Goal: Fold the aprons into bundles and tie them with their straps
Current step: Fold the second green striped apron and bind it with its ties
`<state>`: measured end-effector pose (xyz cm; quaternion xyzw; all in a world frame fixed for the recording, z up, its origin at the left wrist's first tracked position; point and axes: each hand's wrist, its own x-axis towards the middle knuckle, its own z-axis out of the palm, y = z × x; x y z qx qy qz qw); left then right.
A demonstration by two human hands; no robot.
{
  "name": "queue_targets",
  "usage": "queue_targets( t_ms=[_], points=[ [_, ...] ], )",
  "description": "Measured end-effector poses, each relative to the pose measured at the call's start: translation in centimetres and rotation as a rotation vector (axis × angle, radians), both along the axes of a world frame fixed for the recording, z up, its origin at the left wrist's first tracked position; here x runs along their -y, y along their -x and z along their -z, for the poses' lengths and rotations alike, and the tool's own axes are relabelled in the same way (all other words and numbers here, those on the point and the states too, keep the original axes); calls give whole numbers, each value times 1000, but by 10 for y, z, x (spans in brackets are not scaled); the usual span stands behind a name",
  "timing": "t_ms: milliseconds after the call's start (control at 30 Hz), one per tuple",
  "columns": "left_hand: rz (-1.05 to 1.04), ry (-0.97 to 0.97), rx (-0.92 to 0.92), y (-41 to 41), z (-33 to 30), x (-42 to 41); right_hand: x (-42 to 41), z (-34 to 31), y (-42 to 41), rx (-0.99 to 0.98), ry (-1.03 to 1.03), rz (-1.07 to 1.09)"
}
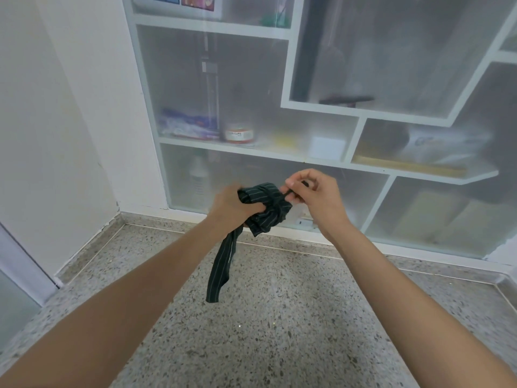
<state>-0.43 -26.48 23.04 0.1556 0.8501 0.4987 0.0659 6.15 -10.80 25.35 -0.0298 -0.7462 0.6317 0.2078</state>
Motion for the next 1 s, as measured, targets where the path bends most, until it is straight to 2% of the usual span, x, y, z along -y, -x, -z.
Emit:
queue_targets(
  t_ms=[67, 300, 533, 567, 667, 867, 1000],
  points=[
    [17, -31, 15, -3, -1, 1, -1, 5, 2, 16, -6, 43],
    [60, -30, -27, -15, -12, -2, 4, 16, 2, 21, -235, 183],
    [60, 2, -72, -25, -23, -9, 11, 19, -1, -160, -884, 536],
    [58, 11, -78, -25, -24, -9, 11, 18, -2, -154, -940, 522],
    [54, 37, -87, -27, -25, -8, 12, 15, -3, -109, -913, 372],
    [80, 25, -63, -29, -31, -2, 18, 13, -8, -252, -951, 313],
    [41, -2, -56, -26, -31, 2, 17, 11, -13, -193, -994, 233]
  ],
)
